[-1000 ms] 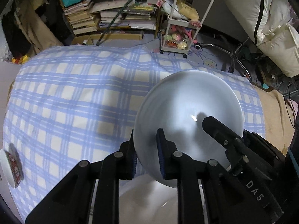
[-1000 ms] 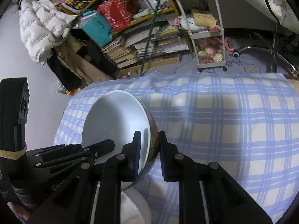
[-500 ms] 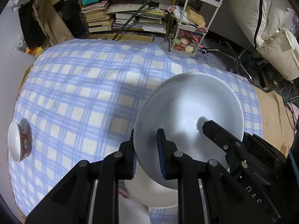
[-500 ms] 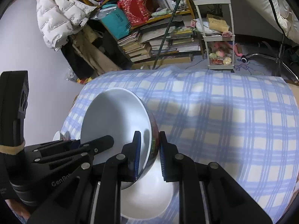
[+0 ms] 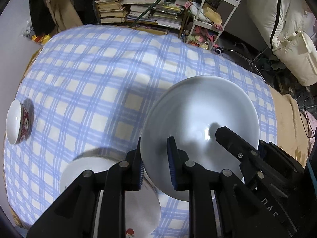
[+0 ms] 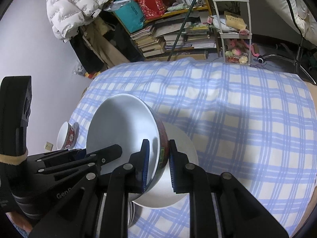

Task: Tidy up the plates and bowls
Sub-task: 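Carry the held white bowl with both grippers toward the plate stack, then lower the white bowl onto the stack and open both grippers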

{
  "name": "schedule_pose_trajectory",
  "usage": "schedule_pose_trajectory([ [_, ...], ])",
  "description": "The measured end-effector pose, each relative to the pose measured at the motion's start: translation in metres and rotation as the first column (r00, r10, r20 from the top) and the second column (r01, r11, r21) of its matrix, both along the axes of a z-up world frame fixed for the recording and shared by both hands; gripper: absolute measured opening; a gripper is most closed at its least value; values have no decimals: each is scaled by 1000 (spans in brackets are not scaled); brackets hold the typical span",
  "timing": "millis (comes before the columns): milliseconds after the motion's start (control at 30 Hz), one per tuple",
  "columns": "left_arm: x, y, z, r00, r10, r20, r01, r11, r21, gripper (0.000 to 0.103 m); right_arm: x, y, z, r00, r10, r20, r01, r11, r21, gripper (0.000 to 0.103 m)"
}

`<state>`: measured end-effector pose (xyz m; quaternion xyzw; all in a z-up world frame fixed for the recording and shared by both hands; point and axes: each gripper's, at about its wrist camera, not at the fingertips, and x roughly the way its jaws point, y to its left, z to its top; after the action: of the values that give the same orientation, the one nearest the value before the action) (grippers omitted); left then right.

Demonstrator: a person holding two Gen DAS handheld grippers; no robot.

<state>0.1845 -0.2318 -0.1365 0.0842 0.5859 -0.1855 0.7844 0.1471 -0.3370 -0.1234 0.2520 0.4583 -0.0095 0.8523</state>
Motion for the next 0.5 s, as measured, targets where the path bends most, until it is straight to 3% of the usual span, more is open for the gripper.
schedule_pose_trajectory([
  [500,-11,9,-19,999,31,-36,-30,999,12,19,-1,17,-16,996,55,-67,-61,994,-87,20],
])
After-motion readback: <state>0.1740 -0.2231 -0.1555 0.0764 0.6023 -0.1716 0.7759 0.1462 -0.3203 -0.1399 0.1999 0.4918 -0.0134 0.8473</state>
